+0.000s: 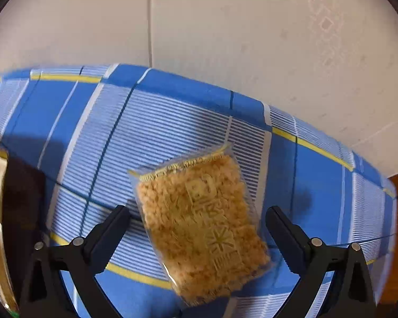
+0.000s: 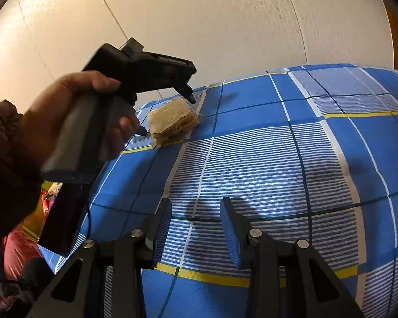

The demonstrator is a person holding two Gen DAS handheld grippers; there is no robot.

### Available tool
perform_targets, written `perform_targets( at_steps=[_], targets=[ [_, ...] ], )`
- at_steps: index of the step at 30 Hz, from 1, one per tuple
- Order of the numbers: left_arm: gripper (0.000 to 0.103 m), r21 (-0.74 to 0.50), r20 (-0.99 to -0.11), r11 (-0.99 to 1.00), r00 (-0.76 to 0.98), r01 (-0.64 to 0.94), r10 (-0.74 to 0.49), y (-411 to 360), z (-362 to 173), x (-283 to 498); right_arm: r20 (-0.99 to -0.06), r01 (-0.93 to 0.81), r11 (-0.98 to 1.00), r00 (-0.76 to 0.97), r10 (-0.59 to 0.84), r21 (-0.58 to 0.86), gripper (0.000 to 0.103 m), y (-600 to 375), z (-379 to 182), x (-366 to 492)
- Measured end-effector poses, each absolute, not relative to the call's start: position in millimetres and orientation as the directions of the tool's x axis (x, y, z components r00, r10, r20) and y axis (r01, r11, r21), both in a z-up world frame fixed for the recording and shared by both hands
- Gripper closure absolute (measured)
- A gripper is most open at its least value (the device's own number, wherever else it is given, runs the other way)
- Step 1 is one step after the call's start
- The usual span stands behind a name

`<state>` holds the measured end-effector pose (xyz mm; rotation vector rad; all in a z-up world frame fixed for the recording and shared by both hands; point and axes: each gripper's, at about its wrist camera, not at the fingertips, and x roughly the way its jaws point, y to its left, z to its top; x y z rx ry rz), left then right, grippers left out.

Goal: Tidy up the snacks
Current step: 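Move the left gripper to the clear puffed rice bag and grasp it, then carry the puffed rice bag into the gold tray with the left gripper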

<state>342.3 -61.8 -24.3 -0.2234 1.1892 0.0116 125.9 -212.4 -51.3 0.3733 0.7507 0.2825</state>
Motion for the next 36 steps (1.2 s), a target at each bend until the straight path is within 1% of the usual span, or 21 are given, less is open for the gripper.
perform_targets(
  at_steps=[1, 2, 3, 4, 7, 12, 17, 24, 31, 36],
  targets=[
    [0.006, -0.140, -0.915, 0.983, 0.395, -0.115, -0.084, -62.7, -23.7, 337.8, -0.608, -0.116, 0.898, 0.699, 0.378, 0.425, 0.065, -212.2, -50.9, 126.2],
    [0.008, -0.130, -0.912, 0.985, 0.404, -0.109, -0.075, -63.9, -23.5, 335.6, -0.609, -0.117, 0.899, 0.699, 0.376, 0.422, 0.065, -211.5, -50.4, 126.4],
    [0.014, -0.117, -0.906, 0.990, 0.417, -0.085, -0.071, -64.7, -22.5, 330.0, -0.610, -0.117, 0.901, 0.699, 0.374, 0.418, 0.065, -210.6, -49.8, 125.6],
    [0.021, -0.112, -0.898, 0.992, 0.433, -0.055, -0.077, -66.4, -20.5, 325.4, -0.610, -0.116, 0.902, 0.699, 0.372, 0.417, 0.065, -210.2, -49.3, 125.8],
    [0.024, -0.127, -0.887, 0.992, 0.448, -0.011, -0.109, -61.4, -19.1, 307.1, -0.610, -0.114, 0.901, 0.701, 0.371, 0.418, 0.065, -211.8, -48.9, 127.3],
    [0.025, -0.136, -0.876, 0.990, 0.462, 0.038, -0.138, -43.7, -19.2, 262.8, -0.614, -0.082, 0.911, 0.713, 0.338, 0.405, 0.065, -214.0, -48.9, 127.8],
    [0.025, -0.119, -0.871, 0.988, 0.467, 0.099, -0.152, -38.7, -21.3, 206.2, -0.613, -0.048, 0.910, 0.725, 0.315, 0.411, 0.065, -220.3, -50.4, 127.4],
    [0.024, -0.090, -0.842, 0.976, 0.509, 0.198, -0.180, -31.1, -23.6, 131.7, -0.616, -0.019, 0.916, 0.734, 0.286, 0.402, 0.065, -222.5, -51.4, 125.2],
    [0.023, -0.091, -0.796, 0.972, 0.570, 0.218, -0.203, -38.4, -35.3, 106.1, -0.622, -0.011, 0.923, 0.736, 0.268, 0.385, 0.065, -220.7, -51.5, 122.2],
    [0.023, -0.057, -0.772, 0.972, 0.608, 0.227, -0.187, -42.0, -37.9, 94.7, -0.639, -0.017, 0.951, 0.738, 0.219, 0.308, 0.065, -213.6, -51.0, 115.4]
  ],
)
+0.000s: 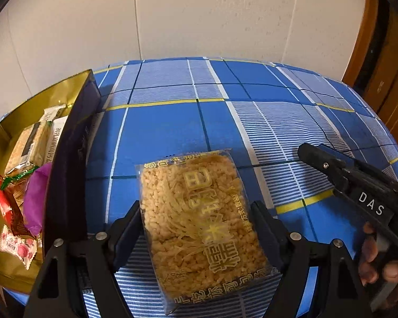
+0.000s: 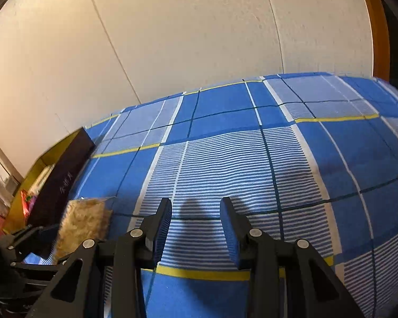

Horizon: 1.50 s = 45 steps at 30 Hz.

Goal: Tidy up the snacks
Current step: 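Carry the puffed rice bag into the gold tray with the left gripper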

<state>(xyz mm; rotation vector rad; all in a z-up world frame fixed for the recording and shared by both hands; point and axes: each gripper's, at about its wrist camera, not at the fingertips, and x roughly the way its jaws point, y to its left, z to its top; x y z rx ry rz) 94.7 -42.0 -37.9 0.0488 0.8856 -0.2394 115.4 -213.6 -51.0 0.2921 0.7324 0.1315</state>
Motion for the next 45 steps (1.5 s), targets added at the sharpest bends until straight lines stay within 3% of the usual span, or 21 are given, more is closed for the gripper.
perform_targets(
  at_steps=[14, 45],
  targets=[
    [0.023, -0.066, -0.696, 0.959, 0.676, 0.274, -0.241, -34.2, -41.7, 77.0, -0.658, 0.006, 0.993, 0.749, 0.076, 0.121, 0.065, -198.5, -52.8, 106.1],
    [0.027, -0.146, -0.690, 0.933, 0.642, 0.329, -0.334, -20.3, -38.4, 54.6, -0.653, 0.015, 0.998, 0.757, 0.027, 0.058, 0.065, -191.1, -51.6, 105.0]
  ],
)
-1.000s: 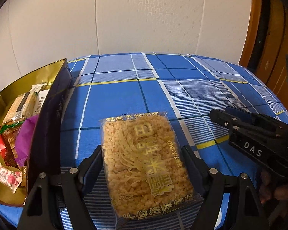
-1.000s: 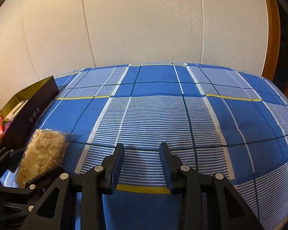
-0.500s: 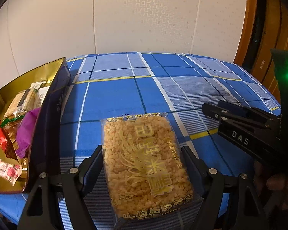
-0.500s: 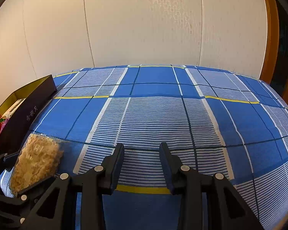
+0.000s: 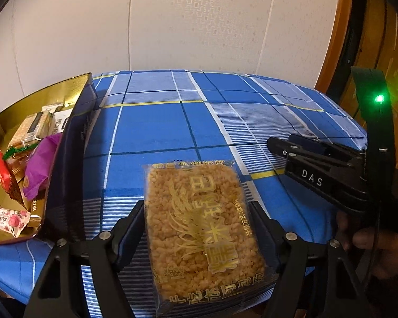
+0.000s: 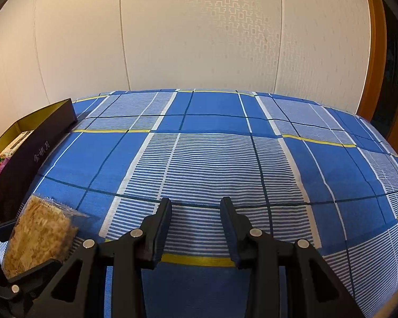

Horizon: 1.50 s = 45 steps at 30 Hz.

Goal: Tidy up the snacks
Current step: 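Carry the puffed rice bag into the gold tray with the left gripper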

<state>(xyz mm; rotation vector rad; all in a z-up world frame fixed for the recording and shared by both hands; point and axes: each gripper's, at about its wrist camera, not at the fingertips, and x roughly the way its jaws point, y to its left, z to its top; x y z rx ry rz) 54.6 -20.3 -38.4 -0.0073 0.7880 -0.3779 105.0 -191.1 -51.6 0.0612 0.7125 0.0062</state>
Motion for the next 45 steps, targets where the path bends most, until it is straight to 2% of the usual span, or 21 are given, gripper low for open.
perform_targets(
  at_steps=[7, 10, 13, 19, 27, 37, 45],
  targets=[
    [0.027, -0.172, -0.674, 0.927, 0.647, 0.332, -0.357, -13.9, -24.2, 55.3, -0.657, 0.018, 0.994, 0.752, 0.055, 0.104, 0.065, -195.4, -50.4, 104.8],
    [0.027, -0.190, -0.657, 0.916, 0.648, 0.354, -0.386, -14.3, -14.9, 51.8, -0.670, 0.011, 0.999, 0.742, 0.019, 0.040, 0.065, -185.2, -51.4, 104.0],
    [0.027, -0.214, -0.639, 0.912, 0.656, 0.349, -0.401, -11.9, -4.4, 50.0, -0.663, -0.047, 0.999, 0.747, 0.051, 0.024, 0.065, -171.8, -52.9, 100.4],
    [0.027, -0.208, -0.610, 0.921, 0.693, 0.329, -0.385, -2.9, 16.9, 48.4, -0.659, -0.046, 0.999, 0.751, 0.051, 0.025, 0.065, -171.9, -54.3, 98.9],
    [0.027, -0.194, -0.626, 0.951, 0.715, 0.242, -0.310, 15.8, 32.8, 53.2, -0.661, -0.039, 0.999, 0.749, 0.047, 0.026, 0.065, -171.3, -53.8, 99.8],
    [0.027, -0.195, -0.621, 0.977, 0.761, 0.082, -0.188, 83.2, 54.3, 62.4, -0.657, -0.057, 0.998, 0.752, 0.055, 0.018, 0.064, -168.5, -53.3, 97.7],
    [0.027, -0.185, -0.687, 0.976, 0.725, -0.117, -0.044, 156.6, 46.4, 92.9, -0.654, -0.045, 0.999, 0.755, 0.041, 0.010, 0.060, -168.3, -53.3, 96.0]
  ],
)
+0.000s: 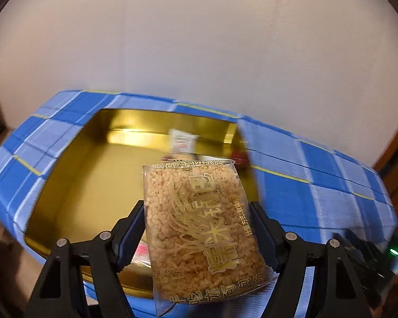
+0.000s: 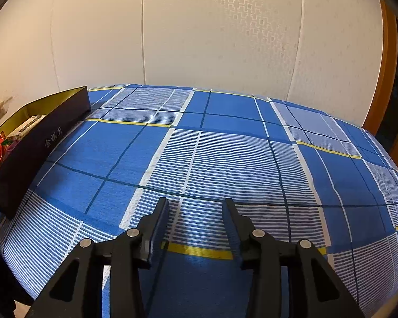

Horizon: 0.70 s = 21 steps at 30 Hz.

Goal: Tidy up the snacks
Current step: 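Carry the puffed rice bag into the gold tray with the left gripper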

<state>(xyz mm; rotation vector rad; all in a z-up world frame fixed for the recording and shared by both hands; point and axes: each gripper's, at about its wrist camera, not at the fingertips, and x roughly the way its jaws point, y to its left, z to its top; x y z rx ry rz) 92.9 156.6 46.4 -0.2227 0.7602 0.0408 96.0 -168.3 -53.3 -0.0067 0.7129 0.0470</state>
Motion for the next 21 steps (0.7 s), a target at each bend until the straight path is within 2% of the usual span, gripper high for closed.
perform_targets(
  at_steps=[10, 21],
  targets=[
    [0.027, -0.121, -0.734, 0.959, 0.673, -0.256, 0.087, 196.9, 23.8, 121.1, -0.650, -0.038, 0.999, 0.759, 0.043, 0.022, 0.058, -171.0, -53.8, 97.2],
    [0.027, -0.097, -0.780, 0.950, 0.616, -0.295, 0.112, 215.4, -1.0, 142.3, -0.648, -0.037, 0.999, 0.761, 0.037, 0.013, 0.057, -171.2, -53.4, 96.1]
  ],
)
